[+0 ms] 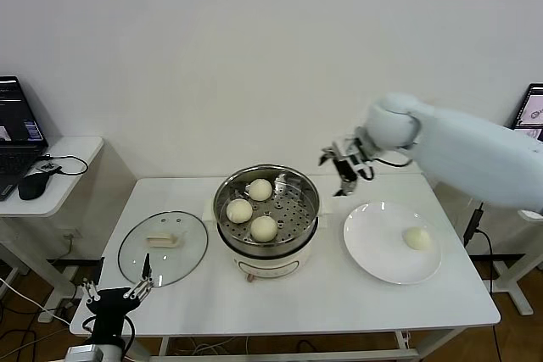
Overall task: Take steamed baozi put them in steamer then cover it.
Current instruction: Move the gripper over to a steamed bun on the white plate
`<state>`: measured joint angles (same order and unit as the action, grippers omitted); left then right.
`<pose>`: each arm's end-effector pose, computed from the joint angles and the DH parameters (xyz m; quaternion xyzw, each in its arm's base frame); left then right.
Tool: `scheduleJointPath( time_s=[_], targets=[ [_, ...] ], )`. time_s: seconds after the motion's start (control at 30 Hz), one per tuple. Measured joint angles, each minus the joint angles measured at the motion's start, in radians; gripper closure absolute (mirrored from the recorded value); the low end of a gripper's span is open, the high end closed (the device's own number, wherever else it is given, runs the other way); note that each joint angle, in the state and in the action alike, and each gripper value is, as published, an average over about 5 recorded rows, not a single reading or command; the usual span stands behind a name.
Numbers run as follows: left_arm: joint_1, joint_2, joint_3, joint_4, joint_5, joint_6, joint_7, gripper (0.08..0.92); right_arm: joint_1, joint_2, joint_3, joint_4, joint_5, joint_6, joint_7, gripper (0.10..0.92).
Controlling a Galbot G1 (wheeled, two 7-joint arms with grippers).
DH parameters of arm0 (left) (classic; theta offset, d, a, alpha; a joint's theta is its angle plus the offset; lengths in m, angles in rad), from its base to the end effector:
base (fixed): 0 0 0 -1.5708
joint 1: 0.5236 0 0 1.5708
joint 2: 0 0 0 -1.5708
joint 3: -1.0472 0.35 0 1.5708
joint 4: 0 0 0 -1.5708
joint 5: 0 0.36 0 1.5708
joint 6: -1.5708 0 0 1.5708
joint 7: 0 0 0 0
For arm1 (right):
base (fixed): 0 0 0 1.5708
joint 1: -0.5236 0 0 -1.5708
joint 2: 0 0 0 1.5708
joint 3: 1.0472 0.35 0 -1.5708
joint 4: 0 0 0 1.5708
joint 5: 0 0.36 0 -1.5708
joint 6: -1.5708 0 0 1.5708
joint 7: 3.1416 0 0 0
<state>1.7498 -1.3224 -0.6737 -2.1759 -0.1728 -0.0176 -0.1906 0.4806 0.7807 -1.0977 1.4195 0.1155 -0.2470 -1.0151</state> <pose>0.1395 0.0786 -0.2883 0.0818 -0.9945 -0.0601 0.0258 0.5357 -0.0370 -0.0410 0.5079 -0.5439 0.6205 0.2472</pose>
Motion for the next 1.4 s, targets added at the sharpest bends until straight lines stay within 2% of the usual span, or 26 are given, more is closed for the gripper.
scheduleJointPath(
  time_s=[0.27,0.53,1.0,1.4],
  targets=[
    [0.002,0.004,0.002,0.006,0.01,0.005,0.003,0.177,-0.163,-0.136,0.135,-0.024,-0.081,-0.059,-0.049,0.203],
    [0.009,0.003,-0.002,0.022,0.022,0.006,0.003,0.177,-0.375,-0.178,0.328,-0.111,-0.215,-0.088,-0.091,0.203],
    [0.029,0.0,-0.014,0.035,0.026,0.004,0.003,0.177,-0.621,-0.106,0.586,-0.305,-0.42,-0.108,-0.094,0.203],
    [0.018,-0.003,-0.005,0.044,0.026,0.003,0.003,0.177,-0.677,-0.031,0.664,-0.414,-0.489,-0.114,-0.073,0.203]
  ],
)
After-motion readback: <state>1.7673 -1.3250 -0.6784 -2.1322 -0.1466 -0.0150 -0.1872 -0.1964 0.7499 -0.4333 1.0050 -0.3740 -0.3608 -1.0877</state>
